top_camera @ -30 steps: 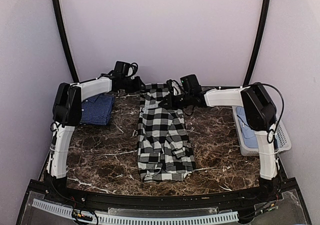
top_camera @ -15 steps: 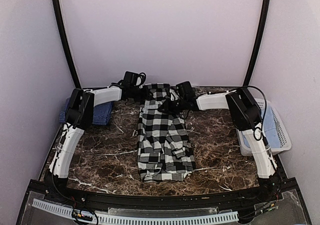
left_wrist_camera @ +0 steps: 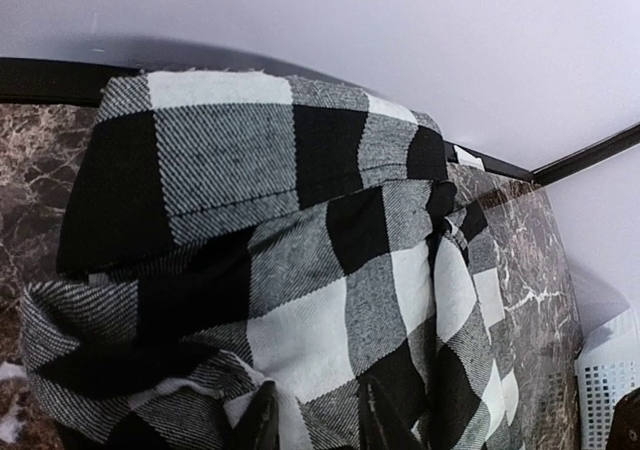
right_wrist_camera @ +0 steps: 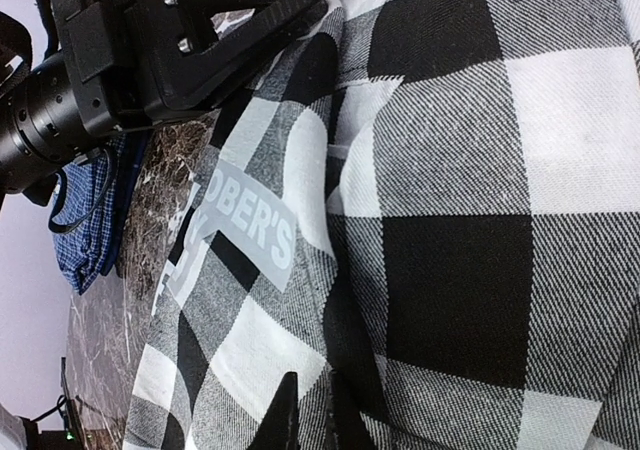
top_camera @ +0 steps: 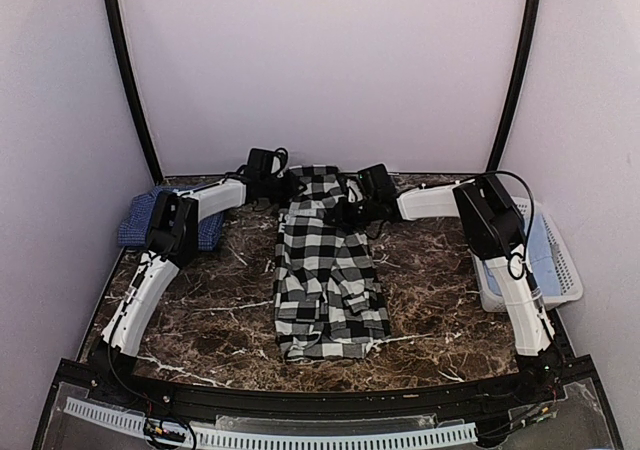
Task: Fold and stack the long sleeve shirts
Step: Smooth out the rectangle-folded shirt at the center of the board.
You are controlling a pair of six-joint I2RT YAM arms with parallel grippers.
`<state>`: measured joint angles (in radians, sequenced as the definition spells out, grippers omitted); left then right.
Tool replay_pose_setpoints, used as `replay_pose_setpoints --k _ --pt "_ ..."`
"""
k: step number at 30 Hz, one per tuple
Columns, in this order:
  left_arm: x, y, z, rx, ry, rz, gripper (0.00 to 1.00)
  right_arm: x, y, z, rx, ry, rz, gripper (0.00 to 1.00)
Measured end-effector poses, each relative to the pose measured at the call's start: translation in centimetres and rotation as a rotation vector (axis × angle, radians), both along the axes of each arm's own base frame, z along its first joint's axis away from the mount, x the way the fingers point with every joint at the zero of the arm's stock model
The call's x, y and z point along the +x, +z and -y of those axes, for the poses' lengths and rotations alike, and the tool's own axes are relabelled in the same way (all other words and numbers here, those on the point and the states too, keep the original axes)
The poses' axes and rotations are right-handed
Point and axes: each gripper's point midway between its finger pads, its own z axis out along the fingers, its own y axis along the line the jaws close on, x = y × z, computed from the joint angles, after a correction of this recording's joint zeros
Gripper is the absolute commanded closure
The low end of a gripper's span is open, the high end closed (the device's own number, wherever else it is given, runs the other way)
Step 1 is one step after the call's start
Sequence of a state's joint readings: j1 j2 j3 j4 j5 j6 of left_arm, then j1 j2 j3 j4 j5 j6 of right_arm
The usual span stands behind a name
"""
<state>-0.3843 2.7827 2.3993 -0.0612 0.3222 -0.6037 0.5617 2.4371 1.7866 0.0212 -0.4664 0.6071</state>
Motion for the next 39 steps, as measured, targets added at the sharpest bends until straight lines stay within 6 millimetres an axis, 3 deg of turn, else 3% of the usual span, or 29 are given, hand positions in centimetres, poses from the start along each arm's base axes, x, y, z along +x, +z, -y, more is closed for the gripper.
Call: replay_pose_setpoints --k 5,8,13,16,19,22,25,29,31,35,39 --pt "-0.5 0.8 0.2 -0.001 -0.024 -0.005 0.56 -0.1 -0.2 0.1 -0.008 0.004 0.002 0.91" --pt "-1.6 2.4 -0.1 0.007 -0.035 -0.024 0.50 -0.2 -0.4 0.2 -0.025 0.008 0.004 0.90" --pt "-4.7 9.4 -1.2 -0.007 -0.045 -0.001 0.49 0.0 0.2 0.3 -0.055 0.023 0.018 0.86" --pt "-7.7 14.4 -2.1 -0.041 -0.052 0.029 0.51 0.3 1.1 0.2 -0.062 0.032 0.040 0.83" --pt "-11.0 16.4 -2.9 -0.087 -0.059 0.018 0.54 0.0 2.0 0.4 -0.074 0.039 0.050 0.81" --pt "-14.8 15.1 -3.4 -0.123 -0.078 -0.046 0.57 -0.6 4.0 0.9 -0.075 0.040 0.075 0.81" --pt "-19.3 10.9 -3.2 -0.140 -0.108 -0.181 0.61 -2.0 6.7 1.5 -0.068 0.044 0.101 0.81" --pt "-25.5 5.9 -1.8 -0.131 -0.181 -0.347 0.65 -5.7 10.4 2.0 -0.047 0.068 0.143 0.80" --pt "-27.7 4.9 -1.1 -0.130 -0.216 -0.395 0.67 -8.0 11.2 2.3 -0.042 0.087 0.152 0.80" --pt "-32.3 4.6 0.3 -0.135 -0.302 -0.452 0.69 -13.4 9.7 3.4 -0.085 0.129 0.118 0.78" --pt "-35.2 4.7 0.7 -0.139 -0.353 -0.477 0.70 -18.2 7.1 4.3 -0.179 0.169 0.083 0.73"
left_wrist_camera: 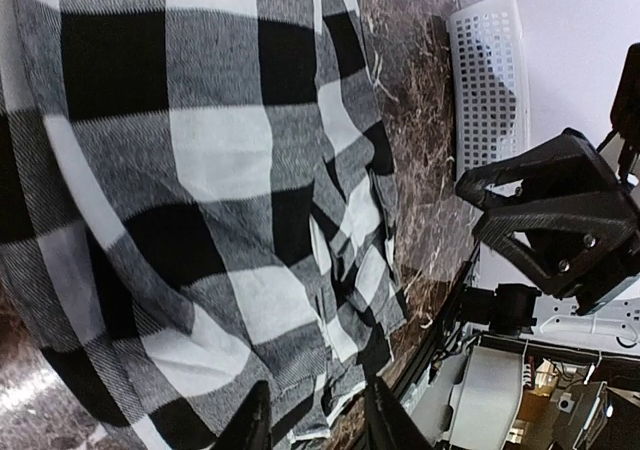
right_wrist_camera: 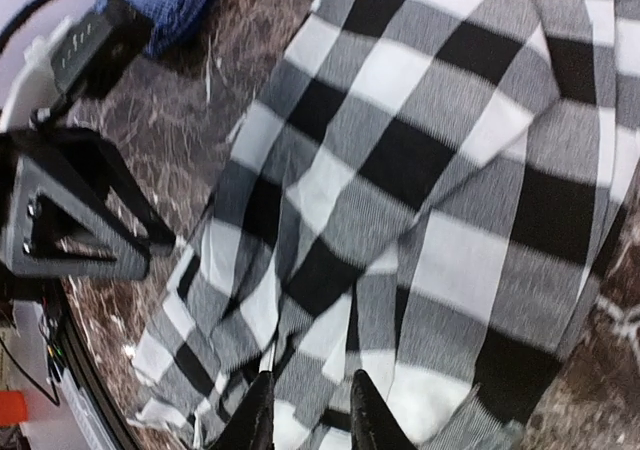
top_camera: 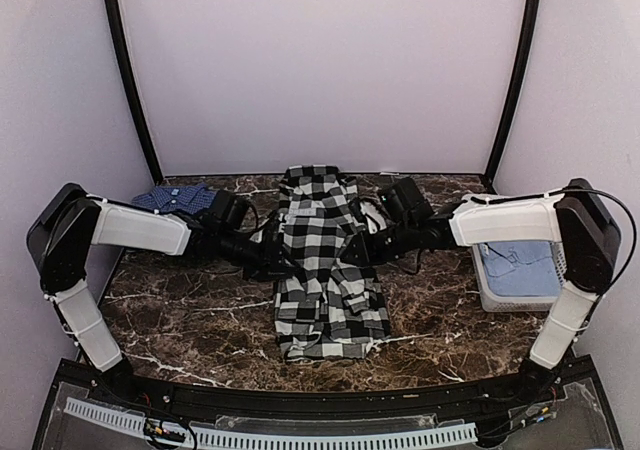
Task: Fold and stack the long sleeve shirts
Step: Smooth out the rectangle-folded shirt at the center of the board.
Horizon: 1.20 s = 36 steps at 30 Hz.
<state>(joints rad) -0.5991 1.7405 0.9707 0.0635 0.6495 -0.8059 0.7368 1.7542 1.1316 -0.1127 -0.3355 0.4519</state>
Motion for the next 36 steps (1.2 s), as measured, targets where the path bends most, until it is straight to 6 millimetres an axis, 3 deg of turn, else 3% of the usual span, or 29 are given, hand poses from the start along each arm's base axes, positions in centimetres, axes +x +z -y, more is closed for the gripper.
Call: replay_pose_setpoints --k 4,9,21,28,32,36 --pt "-2.3 -1.0 0.3 0.008 -0.038 -0.038 0.72 -4.7 -1.5 0.8 -0.118 0.037 0.018 0.64" --pt "-4.3 -2.5 0.1 0.036 -0.066 -0.087 0.72 -7.4 -1.0 0.7 -0.209 0.055 0.103 0.60" --pt "-5.5 -3.7 -0.6 0.078 -0.080 -0.125 0.72 -9.0 -6.2 1.4 -0.542 0.058 0.169 0.61" --pt "-5.6 -3.8 -0.7 0.084 -0.079 -0.124 0.73 -9.0 -7.3 2.1 -0.637 0.052 0.196 0.63" --pt "-5.5 -3.9 -0.7 0.087 -0.078 -0.123 0.73 -9.1 -8.0 2.0 -0.670 0.052 0.209 0.74" --pt "-5.5 -3.9 -0.8 0.090 -0.077 -0.119 0.73 -9.1 -8.1 1.5 -0.687 0.052 0.220 0.96"
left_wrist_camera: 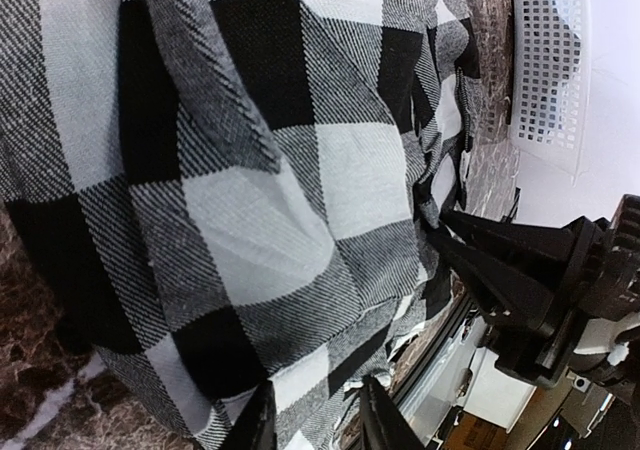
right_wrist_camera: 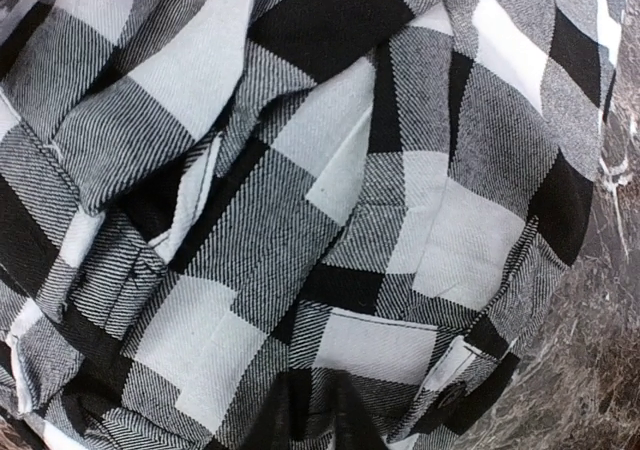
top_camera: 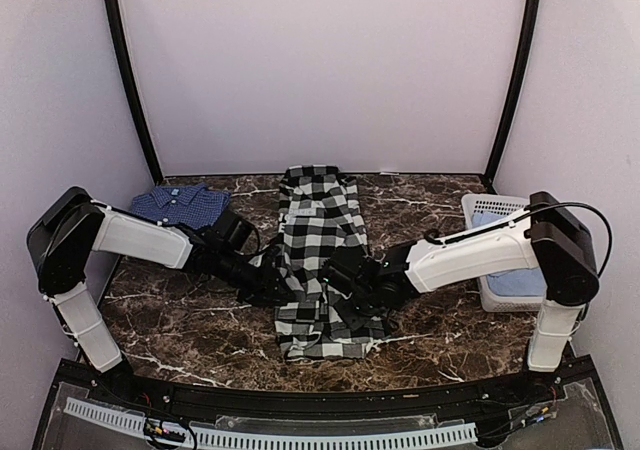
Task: Fold and stack the long sleeve shirts
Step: Smooth out the rectangle-folded shirt at the center of the board.
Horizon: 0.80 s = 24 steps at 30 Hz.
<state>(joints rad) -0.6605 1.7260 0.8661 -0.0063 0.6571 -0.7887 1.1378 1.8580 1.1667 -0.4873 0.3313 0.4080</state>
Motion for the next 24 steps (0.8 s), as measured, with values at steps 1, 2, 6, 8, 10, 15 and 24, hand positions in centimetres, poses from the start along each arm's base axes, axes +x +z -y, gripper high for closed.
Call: replay_pose_setpoints --k 1,2,6,8,10,15,24 --pt "0.0 0.0 0.0 0.001 0.001 0.000 0.73 0.0 0.2 -0.1 -0.005 0.007 0.006 1.00" --pt "0.0 -0.1 -0.1 0.004 0.001 0.000 0.73 0.1 0.4 -0.2 -0.004 0.008 0.008 1.00" --pt "-0.1 -0.3 -0.2 0.013 0.003 -0.005 0.73 0.3 1.6 -1.1 0.009 0.024 0.014 1.00" --pt "-0.2 -0.4 -0.3 0.017 0.004 -0.007 0.73 0.1 2.2 -1.7 0.020 0.043 0.009 1.00" --pt "-0.2 -0.4 -0.3 0.017 0.004 -0.006 0.73 -0.2 2.7 -2.3 0.033 0.064 -0.004 1.00" --pt "-0.2 -0.4 -0.3 0.018 0.004 -0.006 0.73 -1.8 3.4 -3.8 0.068 0.128 -0.057 1.00" --pt "-0.2 -0.5 -0.4 0.021 0.003 -0.008 0.73 -3.6 0.8 -3.6 0.034 0.166 -0.158 0.70"
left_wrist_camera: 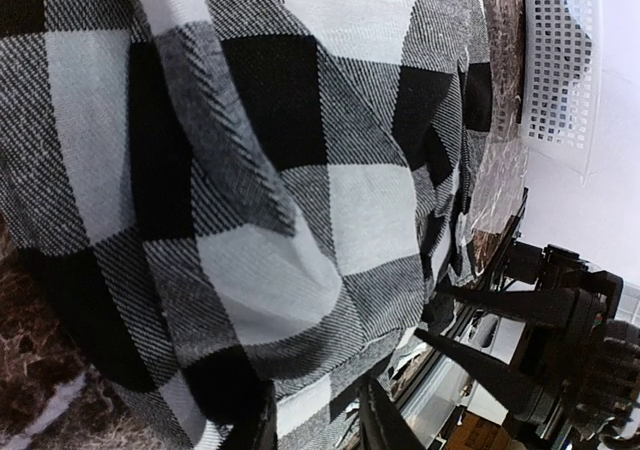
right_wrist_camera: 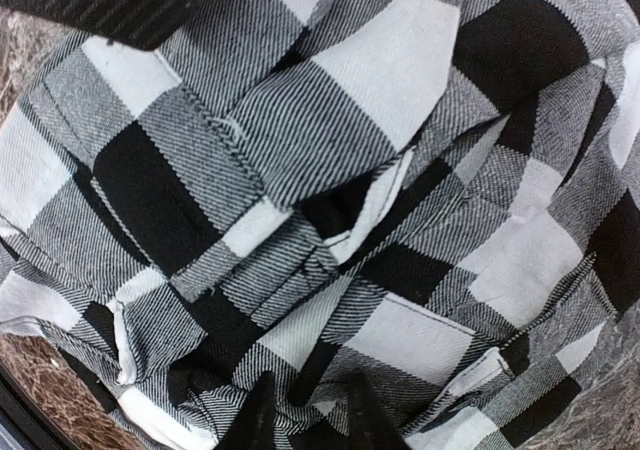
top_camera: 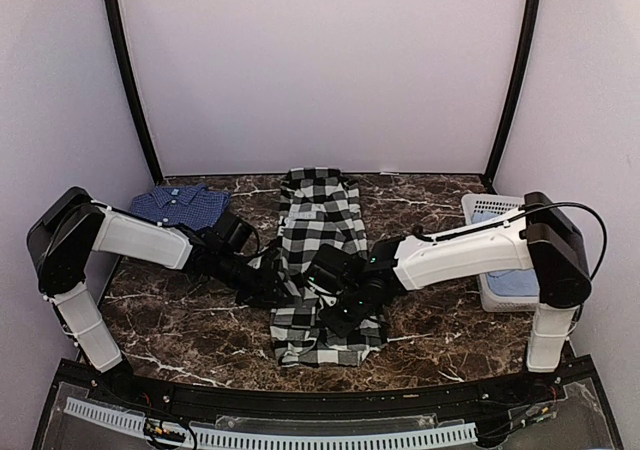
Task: Fold and stack the long sleeve shirts
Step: Smooth out the rectangle-folded shirt at the center of the board.
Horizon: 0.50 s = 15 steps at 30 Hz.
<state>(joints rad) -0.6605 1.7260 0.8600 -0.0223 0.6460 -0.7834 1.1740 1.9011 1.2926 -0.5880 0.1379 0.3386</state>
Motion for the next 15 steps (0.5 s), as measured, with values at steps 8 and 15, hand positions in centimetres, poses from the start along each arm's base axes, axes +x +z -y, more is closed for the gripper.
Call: replay_pose_setpoints --k 8,15 --pt "-0.5 0.4 -0.6 0.026 -0.007 0.004 0.75 -0.5 1.6 0.0 0.088 -0.008 -0.057 0.62" --pt "-1.7 3.9 -0.6 -0.051 -0.043 0.069 0.76 1.7 6.1 0.3 0.341 -0.083 -0.104 0.65"
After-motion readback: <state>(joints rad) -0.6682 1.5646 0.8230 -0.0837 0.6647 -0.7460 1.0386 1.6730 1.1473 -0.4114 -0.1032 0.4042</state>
